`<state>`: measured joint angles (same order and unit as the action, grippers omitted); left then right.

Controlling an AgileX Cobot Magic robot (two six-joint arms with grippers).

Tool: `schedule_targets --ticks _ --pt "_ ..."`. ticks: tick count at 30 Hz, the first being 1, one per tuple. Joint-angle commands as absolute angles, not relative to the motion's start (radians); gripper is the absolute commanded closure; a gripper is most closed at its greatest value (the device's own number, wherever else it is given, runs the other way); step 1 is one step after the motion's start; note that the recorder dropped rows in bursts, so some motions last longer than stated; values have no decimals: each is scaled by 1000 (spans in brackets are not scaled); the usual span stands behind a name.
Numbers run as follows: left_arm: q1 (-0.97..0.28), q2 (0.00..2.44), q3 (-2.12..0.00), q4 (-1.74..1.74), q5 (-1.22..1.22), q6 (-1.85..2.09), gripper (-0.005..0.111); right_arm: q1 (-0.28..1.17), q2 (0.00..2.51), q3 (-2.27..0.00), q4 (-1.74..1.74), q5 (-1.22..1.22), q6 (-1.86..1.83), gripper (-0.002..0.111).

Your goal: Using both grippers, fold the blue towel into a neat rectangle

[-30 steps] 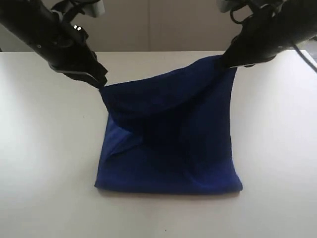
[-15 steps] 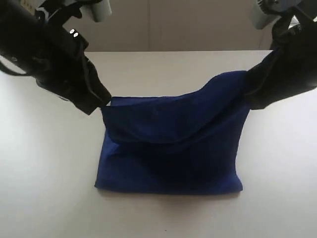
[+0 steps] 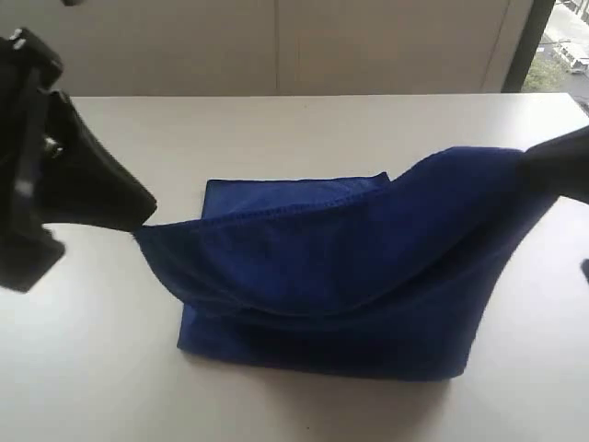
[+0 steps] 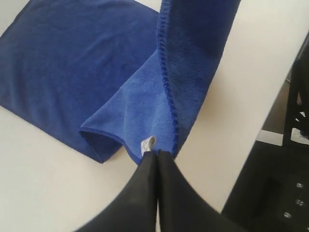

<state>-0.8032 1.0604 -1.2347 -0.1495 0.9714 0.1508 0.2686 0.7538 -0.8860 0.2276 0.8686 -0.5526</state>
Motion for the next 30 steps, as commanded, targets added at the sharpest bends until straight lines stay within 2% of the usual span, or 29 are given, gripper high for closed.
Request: schedule_targets --ticks 1,23,30 --pt "-825 989 -1228 -150 1050 96 107 272 700 -883 308 910 -624 108" --pt "-829 873 -1228 -246 1118 29 107 272 702 -883 417 1014 -736 108" --pt "-829 874 -1121 -237 1118 6 107 272 714 -879 417 1015 -736 108"
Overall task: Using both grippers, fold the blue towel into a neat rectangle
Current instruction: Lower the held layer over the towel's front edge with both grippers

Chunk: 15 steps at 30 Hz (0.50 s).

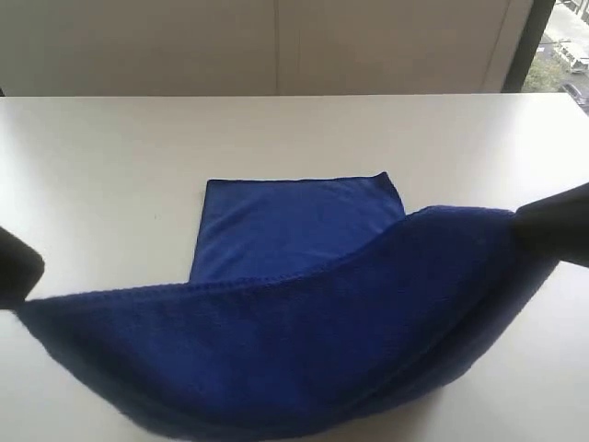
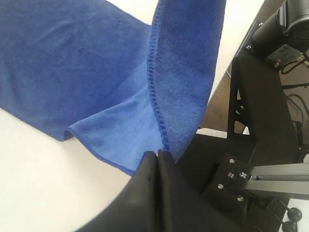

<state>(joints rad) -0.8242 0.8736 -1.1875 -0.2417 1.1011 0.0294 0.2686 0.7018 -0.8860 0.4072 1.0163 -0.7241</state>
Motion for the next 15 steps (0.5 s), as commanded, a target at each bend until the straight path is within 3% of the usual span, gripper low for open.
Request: schedule_targets --ticks 1,15 --pt "-829 874 -1106 -220 1113 -7 107 272 714 -872 417 1007 -736 108" --pt "-829 877 -1073 -97 982 -79 107 272 778 -783 419 810 -749 108"
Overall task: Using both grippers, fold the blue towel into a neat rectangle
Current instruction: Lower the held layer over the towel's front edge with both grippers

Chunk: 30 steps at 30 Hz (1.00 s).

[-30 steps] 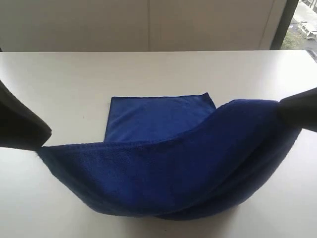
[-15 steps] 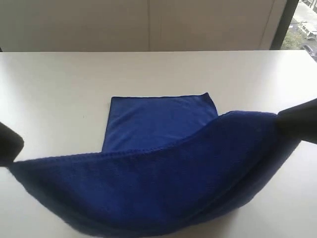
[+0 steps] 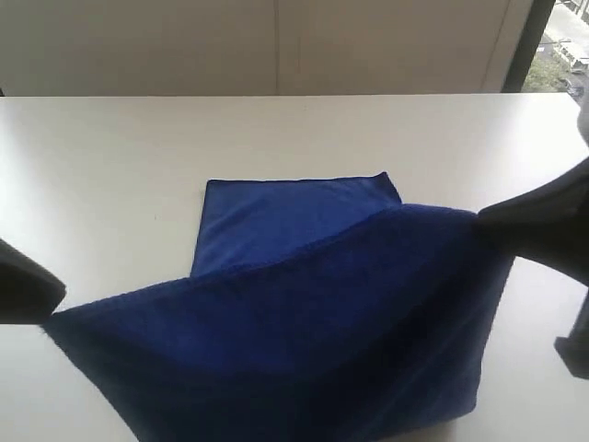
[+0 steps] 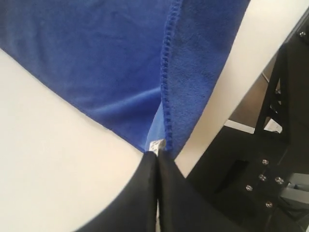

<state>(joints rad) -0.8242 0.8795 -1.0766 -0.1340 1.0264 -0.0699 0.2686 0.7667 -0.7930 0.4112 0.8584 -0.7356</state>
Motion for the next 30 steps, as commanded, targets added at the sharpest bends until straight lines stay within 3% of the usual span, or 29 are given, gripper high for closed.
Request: schedule_targets --ticks 1,8,30 --pt "-829 881 -1073 -73 968 -79 107 272 780 -776 419 800 -749 108" --pt "-827 952 -1071 163 912 -166 107 272 840 -742 432 756 -745 108" --pt "-827 925 -1007 -21 928 24 107 272 646 -713 568 987 -851 108"
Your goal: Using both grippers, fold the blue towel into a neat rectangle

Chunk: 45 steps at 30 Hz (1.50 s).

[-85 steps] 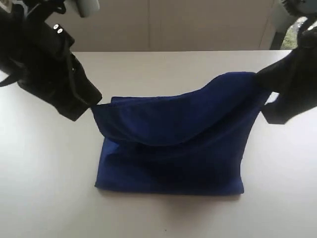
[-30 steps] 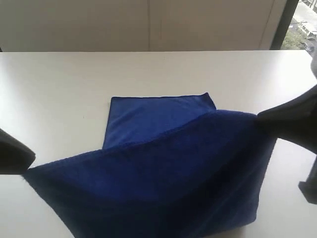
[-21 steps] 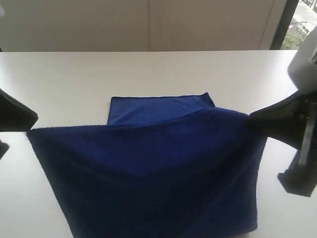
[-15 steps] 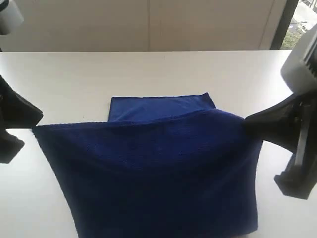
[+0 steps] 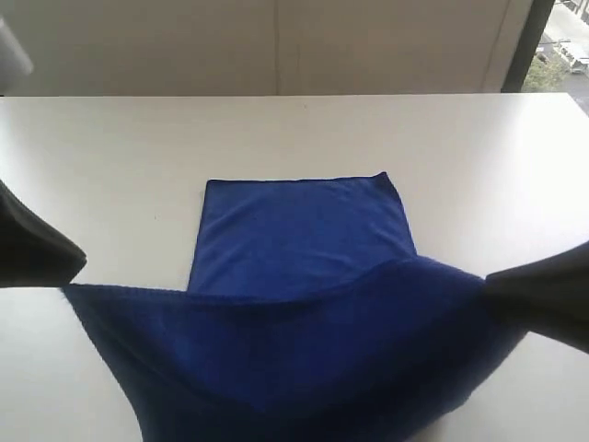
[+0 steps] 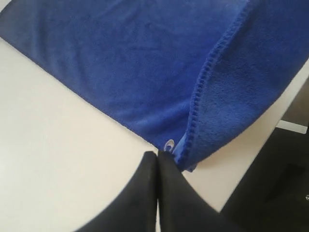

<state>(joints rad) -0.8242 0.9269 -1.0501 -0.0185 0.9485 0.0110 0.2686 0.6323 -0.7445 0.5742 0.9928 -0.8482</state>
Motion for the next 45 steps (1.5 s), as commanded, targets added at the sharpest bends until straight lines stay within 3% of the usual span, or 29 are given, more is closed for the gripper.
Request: schedule_targets --ticks 1,10,17,25,32,45 --pt "-827 926 -995 -15 903 24 107 272 659 -695 560 959 -851 108" --pt "-827 990 -880 100 595 -41 107 272 830 -627 550 725 -842 108" --pt "-823 1106 -865 437 452 -280 107 272 942 -627 550 497 -808 108" --pt "-658 1268 -865 581 246 -399 107 272 1111 -627 550 288 -764 108" --pt "-501 1486 -901 580 -85 -419 107 268 1386 -711 550 68 -755 108" --pt "-431 1763 -1085 580 -215 -390 107 212 1653 -842 547 -96 -761 108"
